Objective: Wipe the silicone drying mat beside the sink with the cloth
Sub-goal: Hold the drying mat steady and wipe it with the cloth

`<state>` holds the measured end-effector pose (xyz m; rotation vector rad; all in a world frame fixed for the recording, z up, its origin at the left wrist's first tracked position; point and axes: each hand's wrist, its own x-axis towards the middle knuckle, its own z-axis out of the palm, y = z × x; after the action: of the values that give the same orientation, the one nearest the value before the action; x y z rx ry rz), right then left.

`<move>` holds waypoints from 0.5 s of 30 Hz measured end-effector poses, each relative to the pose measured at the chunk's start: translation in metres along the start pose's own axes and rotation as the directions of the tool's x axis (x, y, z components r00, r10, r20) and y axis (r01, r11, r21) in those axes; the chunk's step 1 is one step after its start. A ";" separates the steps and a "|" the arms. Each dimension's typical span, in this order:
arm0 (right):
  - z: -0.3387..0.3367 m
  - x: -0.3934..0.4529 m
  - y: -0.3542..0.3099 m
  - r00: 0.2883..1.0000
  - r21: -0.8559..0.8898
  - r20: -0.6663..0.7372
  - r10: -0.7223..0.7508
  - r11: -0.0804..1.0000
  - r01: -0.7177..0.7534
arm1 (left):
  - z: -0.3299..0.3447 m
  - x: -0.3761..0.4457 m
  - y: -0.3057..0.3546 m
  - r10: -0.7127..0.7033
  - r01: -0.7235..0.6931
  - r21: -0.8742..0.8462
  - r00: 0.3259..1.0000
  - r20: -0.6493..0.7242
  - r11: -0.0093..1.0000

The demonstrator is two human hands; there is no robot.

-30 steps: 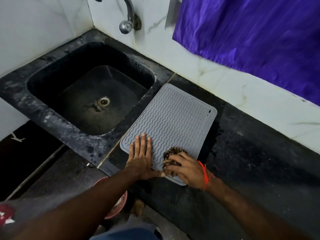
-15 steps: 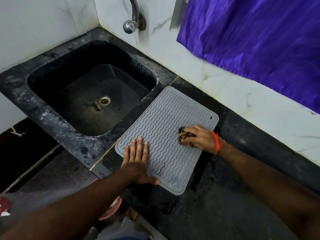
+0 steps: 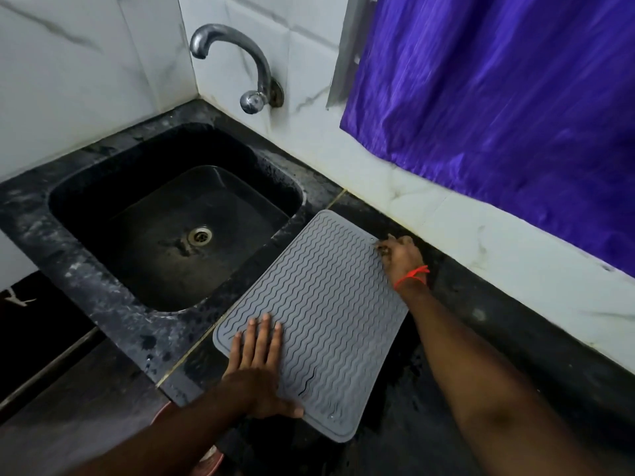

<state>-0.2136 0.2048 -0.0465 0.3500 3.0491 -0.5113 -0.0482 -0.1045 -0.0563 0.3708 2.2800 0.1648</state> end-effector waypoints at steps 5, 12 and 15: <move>0.021 -0.039 -0.018 0.997 -0.167 -0.067 -0.043 0.985 0.031 | -0.003 0.000 0.000 -0.012 0.012 -0.001 1.000 0.013 1.000; 0.042 -0.145 -0.047 0.985 -0.042 0.045 -0.167 0.985 0.169 | -0.006 0.000 0.005 -0.037 0.037 0.025 0.999 0.003 0.999; 0.052 -0.207 -0.063 0.965 -0.024 0.102 -0.241 0.969 0.244 | -0.004 -0.004 0.008 -0.038 0.039 0.035 0.999 -0.021 0.999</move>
<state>-0.0264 0.0855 -0.0614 -0.0508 3.0153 -0.4663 -0.0474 -0.0985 -0.0489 0.3448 2.3111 0.1094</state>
